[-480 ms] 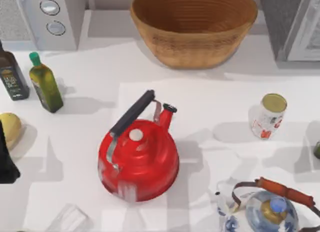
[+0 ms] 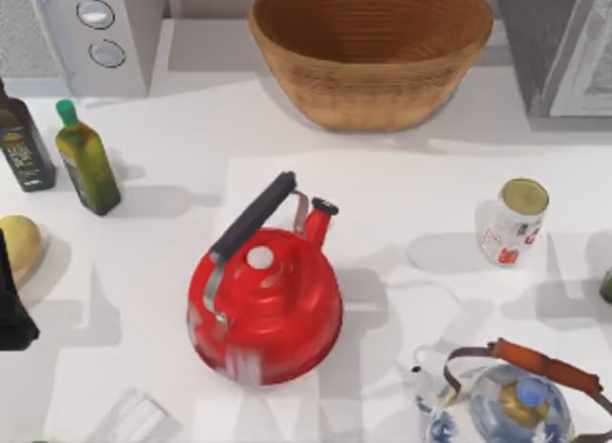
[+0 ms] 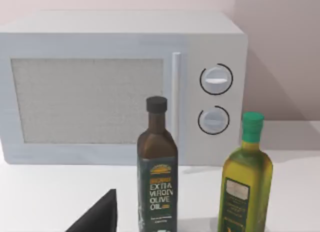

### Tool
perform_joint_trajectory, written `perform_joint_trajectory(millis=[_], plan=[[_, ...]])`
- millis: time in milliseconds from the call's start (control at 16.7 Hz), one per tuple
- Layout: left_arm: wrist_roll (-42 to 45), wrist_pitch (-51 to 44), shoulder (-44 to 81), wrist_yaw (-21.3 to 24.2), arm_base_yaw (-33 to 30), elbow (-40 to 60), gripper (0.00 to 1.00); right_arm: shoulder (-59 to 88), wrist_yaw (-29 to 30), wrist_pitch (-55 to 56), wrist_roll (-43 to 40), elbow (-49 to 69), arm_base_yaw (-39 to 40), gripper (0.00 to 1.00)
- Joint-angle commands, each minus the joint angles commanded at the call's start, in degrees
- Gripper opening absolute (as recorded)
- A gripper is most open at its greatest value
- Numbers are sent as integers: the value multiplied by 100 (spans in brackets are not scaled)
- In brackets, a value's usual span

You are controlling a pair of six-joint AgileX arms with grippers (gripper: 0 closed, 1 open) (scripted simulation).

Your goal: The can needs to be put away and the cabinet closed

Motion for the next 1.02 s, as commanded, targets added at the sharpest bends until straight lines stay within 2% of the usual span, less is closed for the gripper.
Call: perform_joint_trajectory(millis=[300,660,1020], plan=[[0,0,0,0,0,0,100,2687,581,1405,832,986,1052,100],[0,0,0,0,0,0,100,6295,1757,2541,1273,1553,2168,100],[0,0,0,0,0,0,100,7948,2744,2799,1150,1338,2581,100]])
